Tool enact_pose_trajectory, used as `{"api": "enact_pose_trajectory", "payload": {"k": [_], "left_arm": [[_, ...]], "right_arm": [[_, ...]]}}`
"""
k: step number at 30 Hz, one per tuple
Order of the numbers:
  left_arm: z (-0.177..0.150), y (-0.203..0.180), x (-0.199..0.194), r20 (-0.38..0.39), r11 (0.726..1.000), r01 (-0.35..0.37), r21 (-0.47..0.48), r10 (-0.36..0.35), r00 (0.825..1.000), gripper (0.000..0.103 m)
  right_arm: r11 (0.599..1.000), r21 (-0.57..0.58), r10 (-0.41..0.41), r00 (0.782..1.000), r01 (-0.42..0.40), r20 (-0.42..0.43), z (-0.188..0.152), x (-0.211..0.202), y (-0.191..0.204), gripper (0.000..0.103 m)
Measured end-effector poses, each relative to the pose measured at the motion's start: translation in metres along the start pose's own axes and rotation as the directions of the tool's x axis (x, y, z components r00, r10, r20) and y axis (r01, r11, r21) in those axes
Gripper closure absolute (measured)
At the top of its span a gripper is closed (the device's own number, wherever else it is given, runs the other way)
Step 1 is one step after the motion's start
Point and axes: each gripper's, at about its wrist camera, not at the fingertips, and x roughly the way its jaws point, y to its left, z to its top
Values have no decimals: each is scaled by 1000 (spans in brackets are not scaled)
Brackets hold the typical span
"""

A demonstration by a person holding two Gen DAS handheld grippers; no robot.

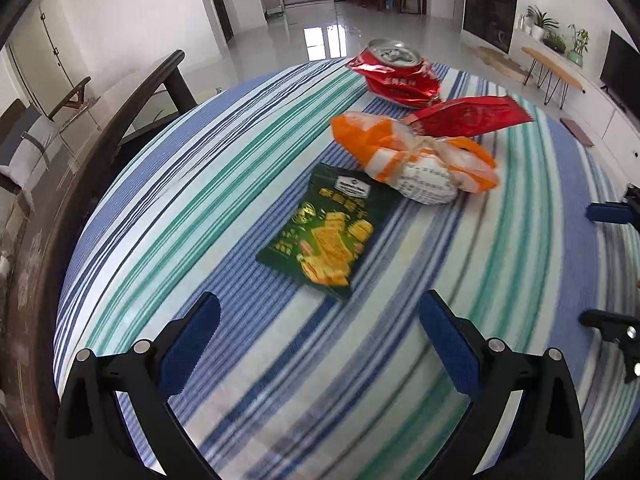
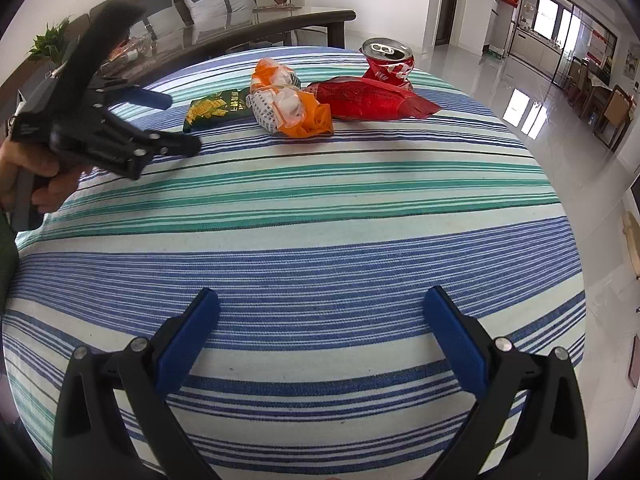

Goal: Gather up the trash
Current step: 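Move both tools toward the green cracker packet and orange-white bag, then grasp the orange-white bag with the right tool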

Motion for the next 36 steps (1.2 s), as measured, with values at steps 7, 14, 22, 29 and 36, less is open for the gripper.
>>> {"api": "enact_pose_trajectory", "payload": {"k": [7,14,22,29,36], "left_arm": [[25,13,23,29,991,129,-37,-128,991,11],[-2,15,-9,58,989,104,-108,-98,993,65],[-76,22,-56,41,949,48,-312,-38,998,64],[-95,20,-57,59,947,-7,-320,27,998,19],[-102,21,-53,41,949,-38,-314,54,998,5]], "right_arm": [[1000,0,0,1000,0,0,0,0,0,5],[1000,0,0,1000,0,0,0,0,0,5],[1000,0,0,1000,0,0,0,0,0,5],[1000,11,24,1000,-24,1,5,1,0,5],[986,-80,154,985,-147,84,85,8,17,5]]}}
